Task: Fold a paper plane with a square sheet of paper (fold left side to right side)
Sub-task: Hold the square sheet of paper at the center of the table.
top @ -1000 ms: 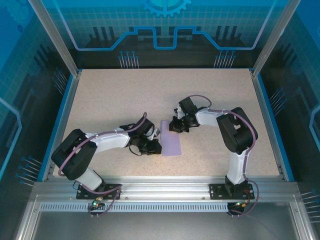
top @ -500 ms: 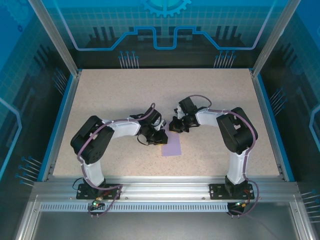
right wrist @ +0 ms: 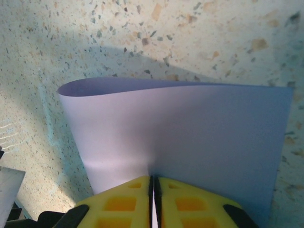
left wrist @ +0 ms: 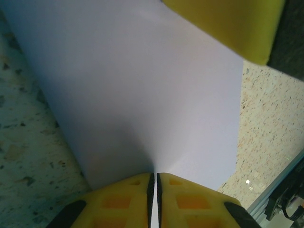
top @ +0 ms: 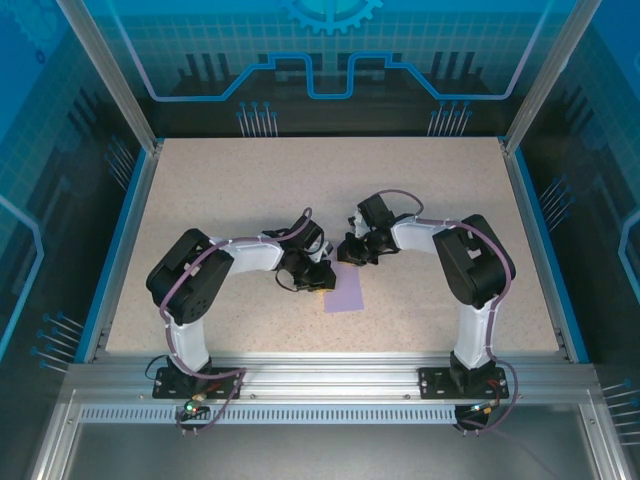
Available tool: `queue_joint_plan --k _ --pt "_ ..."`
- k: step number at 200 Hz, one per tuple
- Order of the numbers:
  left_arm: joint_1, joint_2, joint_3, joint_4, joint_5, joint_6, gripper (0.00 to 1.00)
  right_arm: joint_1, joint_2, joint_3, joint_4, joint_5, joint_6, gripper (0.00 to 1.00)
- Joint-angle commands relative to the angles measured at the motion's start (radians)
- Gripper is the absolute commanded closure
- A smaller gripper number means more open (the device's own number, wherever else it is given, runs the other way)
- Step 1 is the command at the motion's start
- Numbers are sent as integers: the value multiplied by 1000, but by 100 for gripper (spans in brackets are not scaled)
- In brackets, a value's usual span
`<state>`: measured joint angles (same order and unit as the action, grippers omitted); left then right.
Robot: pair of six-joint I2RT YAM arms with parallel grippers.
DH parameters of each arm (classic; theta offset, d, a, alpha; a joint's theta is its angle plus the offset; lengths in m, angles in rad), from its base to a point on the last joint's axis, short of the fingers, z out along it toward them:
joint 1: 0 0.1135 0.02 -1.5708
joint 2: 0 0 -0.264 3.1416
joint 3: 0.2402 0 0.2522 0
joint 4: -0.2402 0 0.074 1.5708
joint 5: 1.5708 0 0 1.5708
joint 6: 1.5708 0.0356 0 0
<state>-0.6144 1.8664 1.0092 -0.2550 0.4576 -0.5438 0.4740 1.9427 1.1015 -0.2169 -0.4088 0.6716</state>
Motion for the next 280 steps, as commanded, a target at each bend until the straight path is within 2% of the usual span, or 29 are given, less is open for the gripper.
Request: queue_joint_plan --k 1,30,59,86,115,162,214,280 --pt "-14 31 -19 -38 -22 8 85 -22 -43 24 -42 76 -27 81" --pt "-16 14 -30 -38 -36 5 86 -33 -154 35 -110 144 -64 67" --pt "-16 9 -32 -37 -39 0 86 -32 -264 -16 -162 131 -90 65" --pt "-16 6 -33 -38 -44 -3 86 -17 -373 -118 -182 120 -74 76" --pt "-16 3 -32 -39 -46 -3 86 39 -449 -251 -128 81 -8 87" --pt "-16 1 -33 -47 -55 -2 86 129 -392 -327 -46 84 80 90" --pt "-16 -4 -29 -45 -51 -4 86 141 -280 -311 -77 84 65 90" --pt "-12 -37 27 -49 -25 -5 85 144 -257 -324 -156 140 45 91"
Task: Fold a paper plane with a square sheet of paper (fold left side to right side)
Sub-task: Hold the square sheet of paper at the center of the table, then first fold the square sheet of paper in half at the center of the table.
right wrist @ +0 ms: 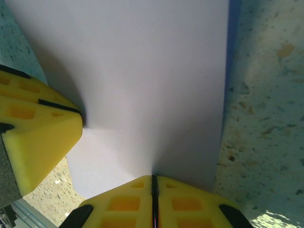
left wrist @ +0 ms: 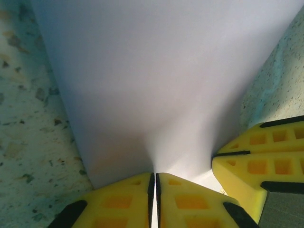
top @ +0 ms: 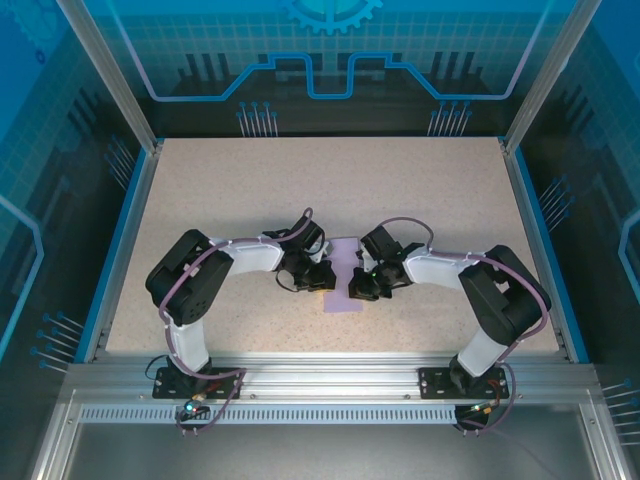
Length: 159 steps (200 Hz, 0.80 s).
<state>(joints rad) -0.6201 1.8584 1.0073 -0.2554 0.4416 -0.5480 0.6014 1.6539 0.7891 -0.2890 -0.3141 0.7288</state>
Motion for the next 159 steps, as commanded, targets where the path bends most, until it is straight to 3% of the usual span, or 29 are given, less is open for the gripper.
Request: queue_joint_plan --k 1,80,159 --pt "-6 -29 31 -48 -9 -1 85 16 31 -12 -84 46 -13 91" --pt "8 48 120 -38 -9 62 88 15 27 -20 -110 77 -26 91" --pt "35 61 76 44 -33 88 93 15 36 -11 -149 97 -50 91"
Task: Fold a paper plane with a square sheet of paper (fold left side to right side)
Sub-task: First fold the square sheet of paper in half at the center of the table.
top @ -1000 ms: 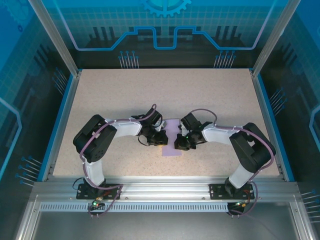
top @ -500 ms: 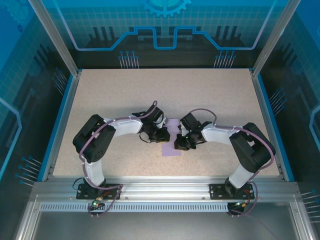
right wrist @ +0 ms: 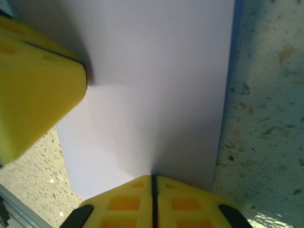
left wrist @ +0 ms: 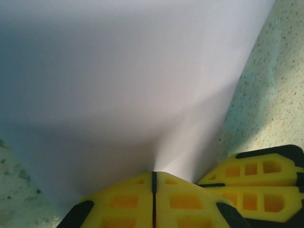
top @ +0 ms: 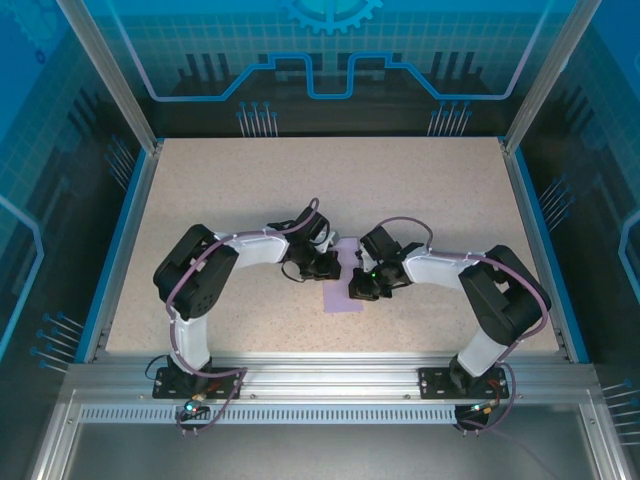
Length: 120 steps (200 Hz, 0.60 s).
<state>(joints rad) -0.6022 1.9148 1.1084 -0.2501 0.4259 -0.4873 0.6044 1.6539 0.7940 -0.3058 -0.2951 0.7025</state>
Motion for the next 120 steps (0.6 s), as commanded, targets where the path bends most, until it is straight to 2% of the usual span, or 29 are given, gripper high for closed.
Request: queue_joint_plan --k 1,120 --pt "18 4 -26 40 -17 28 93 12 36 -15 -133 77 -25 91" --pt "63 26 -76 103 -28 32 94 4 64 -12 -169 96 -61 91"
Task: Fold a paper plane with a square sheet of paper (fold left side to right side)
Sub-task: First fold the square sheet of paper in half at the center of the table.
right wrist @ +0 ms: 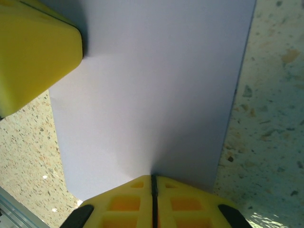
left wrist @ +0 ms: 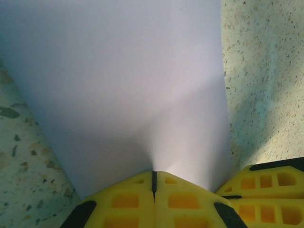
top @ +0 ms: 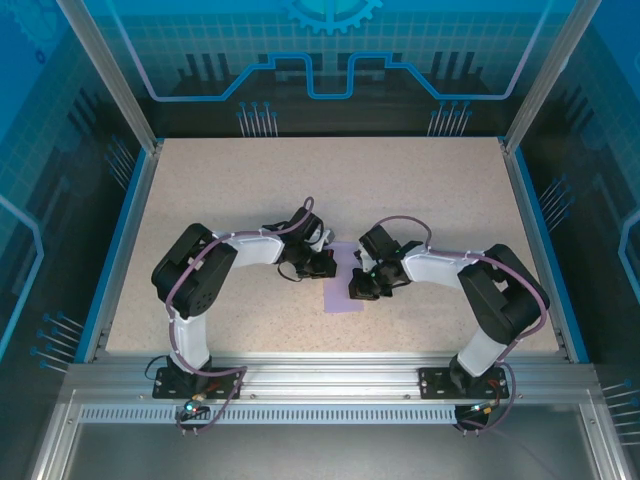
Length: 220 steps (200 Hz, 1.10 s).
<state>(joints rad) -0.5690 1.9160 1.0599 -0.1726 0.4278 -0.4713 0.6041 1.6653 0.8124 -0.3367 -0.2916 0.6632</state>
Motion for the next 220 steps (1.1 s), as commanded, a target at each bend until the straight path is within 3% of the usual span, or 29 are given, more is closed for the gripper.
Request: queue_joint_plan --k 1,81,220 --pt "29 24 -28 26 -29 17 94 4 53 -31 -139 92 -22 91" --pt "94 19 -27 86 -38 4 93 -1 58 -40 -139 89 -30 92" --pt "163 125 175 24 -55 27 92 -2 60 -56 -132 85 -36 92"
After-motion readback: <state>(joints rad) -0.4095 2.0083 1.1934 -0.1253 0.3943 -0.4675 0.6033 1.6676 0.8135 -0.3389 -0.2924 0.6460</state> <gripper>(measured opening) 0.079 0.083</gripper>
